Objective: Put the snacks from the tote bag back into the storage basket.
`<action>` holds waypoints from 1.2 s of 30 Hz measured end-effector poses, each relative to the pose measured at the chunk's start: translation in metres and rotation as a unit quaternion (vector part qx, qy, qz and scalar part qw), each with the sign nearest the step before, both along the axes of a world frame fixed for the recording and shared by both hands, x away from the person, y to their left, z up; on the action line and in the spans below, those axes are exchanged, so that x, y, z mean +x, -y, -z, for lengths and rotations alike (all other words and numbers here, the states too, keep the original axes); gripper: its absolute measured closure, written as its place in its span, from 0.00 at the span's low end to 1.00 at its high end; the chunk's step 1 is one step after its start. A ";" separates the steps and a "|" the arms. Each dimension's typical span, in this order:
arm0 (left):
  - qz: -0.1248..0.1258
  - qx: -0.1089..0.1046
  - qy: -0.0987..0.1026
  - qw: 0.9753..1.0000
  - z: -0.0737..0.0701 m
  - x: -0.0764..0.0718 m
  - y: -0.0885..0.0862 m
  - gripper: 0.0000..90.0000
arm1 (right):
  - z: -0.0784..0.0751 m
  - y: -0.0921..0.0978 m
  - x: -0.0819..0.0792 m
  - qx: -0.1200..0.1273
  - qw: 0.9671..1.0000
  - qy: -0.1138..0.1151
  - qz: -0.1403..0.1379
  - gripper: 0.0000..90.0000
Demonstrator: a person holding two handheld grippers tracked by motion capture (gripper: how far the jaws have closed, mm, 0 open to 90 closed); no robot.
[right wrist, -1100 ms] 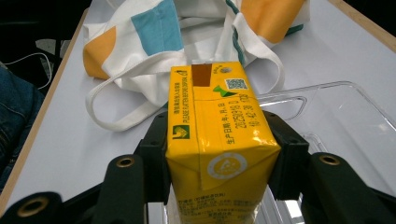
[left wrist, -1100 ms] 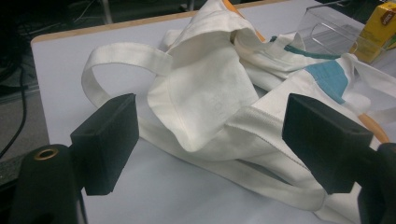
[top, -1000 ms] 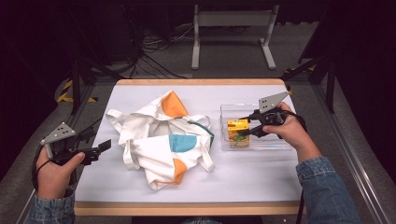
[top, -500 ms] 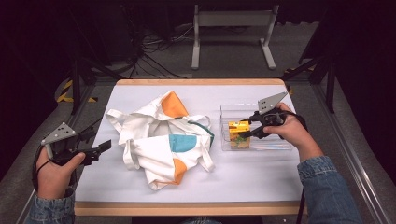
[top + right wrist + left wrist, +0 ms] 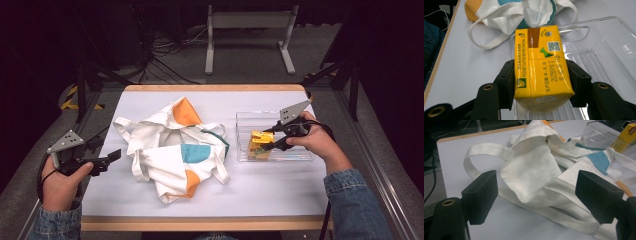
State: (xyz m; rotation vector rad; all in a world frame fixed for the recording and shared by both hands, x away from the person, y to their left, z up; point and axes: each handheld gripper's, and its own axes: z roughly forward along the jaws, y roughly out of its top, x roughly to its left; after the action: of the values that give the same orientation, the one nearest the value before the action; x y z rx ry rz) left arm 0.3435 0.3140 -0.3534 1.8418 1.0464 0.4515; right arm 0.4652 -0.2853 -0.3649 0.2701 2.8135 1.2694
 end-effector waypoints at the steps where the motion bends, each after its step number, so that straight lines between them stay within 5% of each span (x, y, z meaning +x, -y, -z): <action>1: 0.000 0.000 -0.001 1.000 0.000 0.000 0.000 0.22 | -0.001 0.000 -0.001 0.001 1.000 0.000 0.001 0.53; 12: 0.000 0.000 -0.001 1.000 0.000 -0.001 0.001 0.22 | -0.020 0.002 -0.011 0.046 0.998 0.009 0.044 0.32; 20: 0.002 0.004 0.000 1.000 0.000 -0.002 0.001 0.21 | -0.049 0.008 -0.029 0.074 0.992 0.050 0.086 0.28; 27: 0.001 0.003 0.000 1.000 0.001 -0.003 0.001 0.20 | -0.066 0.023 -0.048 0.096 0.983 0.069 0.140 0.24; 36: -0.002 -0.001 -0.001 1.000 0.008 -0.008 -0.002 0.17 | -0.077 0.046 -0.078 0.107 0.964 0.093 0.225 0.23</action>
State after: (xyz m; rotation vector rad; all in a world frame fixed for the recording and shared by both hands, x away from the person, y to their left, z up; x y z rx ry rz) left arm 0.3351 0.3163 -0.3610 1.8399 1.0526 0.4512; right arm 0.3874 -0.3311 -0.2879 0.7106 2.2769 1.3936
